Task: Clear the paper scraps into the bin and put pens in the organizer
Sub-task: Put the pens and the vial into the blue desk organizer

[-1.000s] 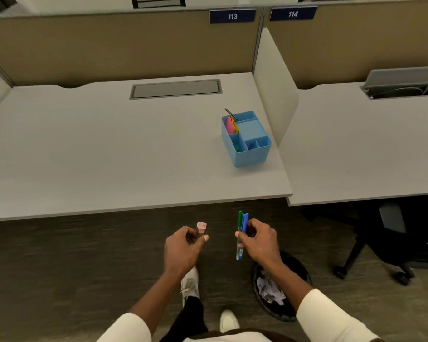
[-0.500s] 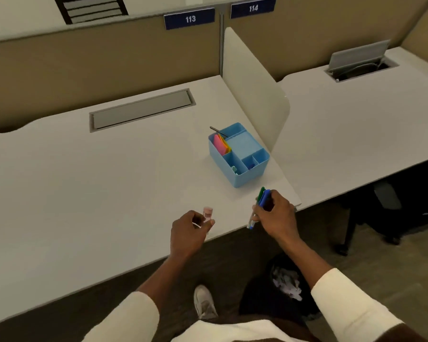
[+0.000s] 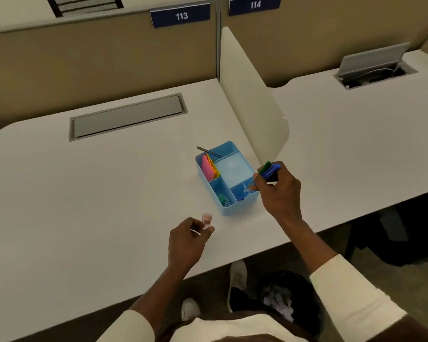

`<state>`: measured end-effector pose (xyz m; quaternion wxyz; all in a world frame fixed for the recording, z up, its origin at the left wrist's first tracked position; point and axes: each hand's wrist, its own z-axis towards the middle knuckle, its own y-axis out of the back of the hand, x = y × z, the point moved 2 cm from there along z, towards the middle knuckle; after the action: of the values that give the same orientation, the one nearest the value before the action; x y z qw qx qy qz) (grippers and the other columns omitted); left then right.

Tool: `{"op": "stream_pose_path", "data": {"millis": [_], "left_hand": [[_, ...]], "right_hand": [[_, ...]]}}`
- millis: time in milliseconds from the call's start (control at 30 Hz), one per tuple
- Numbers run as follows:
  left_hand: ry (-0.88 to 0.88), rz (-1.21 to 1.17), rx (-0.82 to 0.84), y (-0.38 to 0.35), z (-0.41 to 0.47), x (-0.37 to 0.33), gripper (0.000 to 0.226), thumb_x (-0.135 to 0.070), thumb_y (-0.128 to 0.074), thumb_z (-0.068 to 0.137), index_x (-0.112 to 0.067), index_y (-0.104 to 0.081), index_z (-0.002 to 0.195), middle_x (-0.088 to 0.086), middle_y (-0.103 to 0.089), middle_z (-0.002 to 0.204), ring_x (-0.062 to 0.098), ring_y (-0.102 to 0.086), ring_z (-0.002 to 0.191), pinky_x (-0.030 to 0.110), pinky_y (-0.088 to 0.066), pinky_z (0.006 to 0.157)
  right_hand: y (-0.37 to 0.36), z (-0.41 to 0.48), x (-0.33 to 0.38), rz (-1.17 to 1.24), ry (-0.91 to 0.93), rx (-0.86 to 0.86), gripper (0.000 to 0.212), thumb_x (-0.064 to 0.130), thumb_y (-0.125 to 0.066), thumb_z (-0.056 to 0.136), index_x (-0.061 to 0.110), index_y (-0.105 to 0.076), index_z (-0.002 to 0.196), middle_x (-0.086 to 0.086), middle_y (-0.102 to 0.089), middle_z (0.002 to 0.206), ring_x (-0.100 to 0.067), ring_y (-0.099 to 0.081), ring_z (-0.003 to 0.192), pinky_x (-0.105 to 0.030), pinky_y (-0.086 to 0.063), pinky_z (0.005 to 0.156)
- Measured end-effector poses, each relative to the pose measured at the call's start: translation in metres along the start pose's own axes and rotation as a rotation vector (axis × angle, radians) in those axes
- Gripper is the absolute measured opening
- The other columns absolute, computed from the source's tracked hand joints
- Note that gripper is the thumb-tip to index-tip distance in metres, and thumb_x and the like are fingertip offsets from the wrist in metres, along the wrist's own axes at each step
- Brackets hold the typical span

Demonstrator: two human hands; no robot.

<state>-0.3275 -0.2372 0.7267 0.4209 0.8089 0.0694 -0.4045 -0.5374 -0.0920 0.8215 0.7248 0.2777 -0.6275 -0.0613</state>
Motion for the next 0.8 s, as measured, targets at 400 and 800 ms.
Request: {"op": "stream_pose_path", "data": {"millis": [400, 800], "left_hand": [[0.091, -0.133, -0.229, 0.018, 0.006, -0.047, 0.022, -0.05, -0.078, 0.088, -0.032, -0.07, 0.099, -0.019, -0.073, 0.093, 0.003, -0.07, 0.084, 0.009, -0.044, 0.069], [-0.169, -0.222, -0.185, 0.031, 0.045, -0.109, 0.035, -0.04, -0.081, 0.089, -0.033, -0.066, 0.119, -0.013, -0.074, 0.084, 0.006, -0.073, 0.082, 0.013, -0.058, 0.069]], "right_hand": [[-0.039, 0.034, -0.026, -0.186, 0.218, 0.403, 0.015, 0.016, -0.08, 0.09, 0.011, -0.068, 0.098, -0.002, -0.075, 0.096, -0.019, -0.072, 0.087, -0.037, -0.064, 0.083], [-0.025, 0.027, -0.037, -0.093, 0.151, 0.447, 0.014, 0.02, -0.073, 0.096, 0.015, -0.076, 0.109, 0.003, -0.079, 0.107, -0.011, -0.077, 0.095, -0.033, -0.066, 0.086]]}}
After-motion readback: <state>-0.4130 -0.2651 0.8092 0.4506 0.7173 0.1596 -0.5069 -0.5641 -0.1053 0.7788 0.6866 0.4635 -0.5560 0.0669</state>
